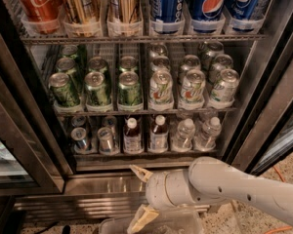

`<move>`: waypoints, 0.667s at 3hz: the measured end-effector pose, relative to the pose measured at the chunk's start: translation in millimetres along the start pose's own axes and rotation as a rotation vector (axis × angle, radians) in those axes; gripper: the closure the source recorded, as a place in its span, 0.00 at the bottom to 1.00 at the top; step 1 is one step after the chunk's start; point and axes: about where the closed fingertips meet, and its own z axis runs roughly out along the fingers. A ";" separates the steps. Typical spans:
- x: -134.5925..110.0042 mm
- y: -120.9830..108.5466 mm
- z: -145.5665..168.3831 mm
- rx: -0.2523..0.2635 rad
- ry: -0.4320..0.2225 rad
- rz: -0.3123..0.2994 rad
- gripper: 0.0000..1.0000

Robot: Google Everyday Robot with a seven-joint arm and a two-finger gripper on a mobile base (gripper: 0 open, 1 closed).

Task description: Pick redbull can from bottom shelf of fridge

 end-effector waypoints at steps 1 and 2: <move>-0.9 0.6 1.6 -0.004 -0.002 -0.002 0.00; -2.2 3.9 5.2 0.035 -0.019 -0.004 0.00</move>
Offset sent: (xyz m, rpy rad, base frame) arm -0.0065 0.0082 -0.0043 0.0585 -0.0682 -0.0645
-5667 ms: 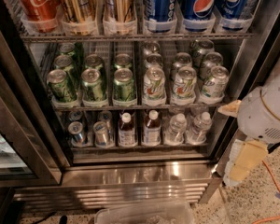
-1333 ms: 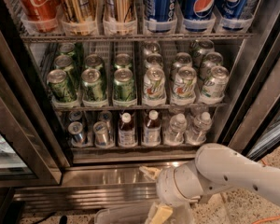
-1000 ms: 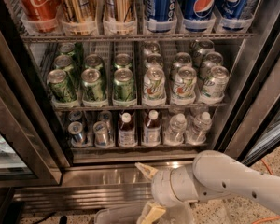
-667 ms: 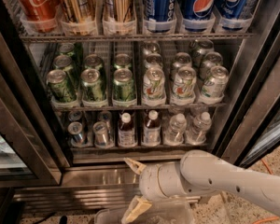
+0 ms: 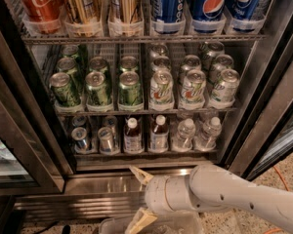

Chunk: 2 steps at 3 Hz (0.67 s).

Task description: Pick redbull can from bottom shelf of fridge

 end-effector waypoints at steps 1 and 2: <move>-10.4 12.8 19.5 0.072 -0.050 -0.029 0.00; -30.7 11.0 45.0 0.160 -0.092 -0.061 0.00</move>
Offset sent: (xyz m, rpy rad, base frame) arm 0.0345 0.0760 0.0047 0.1462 -0.3311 -0.2568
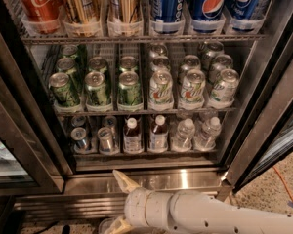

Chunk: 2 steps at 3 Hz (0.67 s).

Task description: Pick redbull can from bottom shelf of fridge

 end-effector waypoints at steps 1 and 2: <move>-11.5 -11.5 21.0 0.100 -0.017 -0.014 0.00; -11.6 -36.9 31.9 0.223 -0.004 0.000 0.00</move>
Offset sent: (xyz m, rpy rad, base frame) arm 0.0843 0.0221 0.0178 0.0833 -0.2045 -0.3690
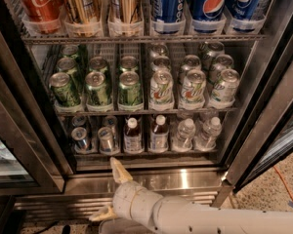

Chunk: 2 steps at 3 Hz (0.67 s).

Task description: Pick redbull can from bottom shelf of fridge

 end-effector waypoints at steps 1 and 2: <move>8.4 -22.0 5.9 0.105 0.011 0.020 0.00; 19.5 -27.5 -7.0 0.147 0.030 0.044 0.00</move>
Offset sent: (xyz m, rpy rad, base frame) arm 0.0226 -0.0514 -0.0044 0.0400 -0.0246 -0.2121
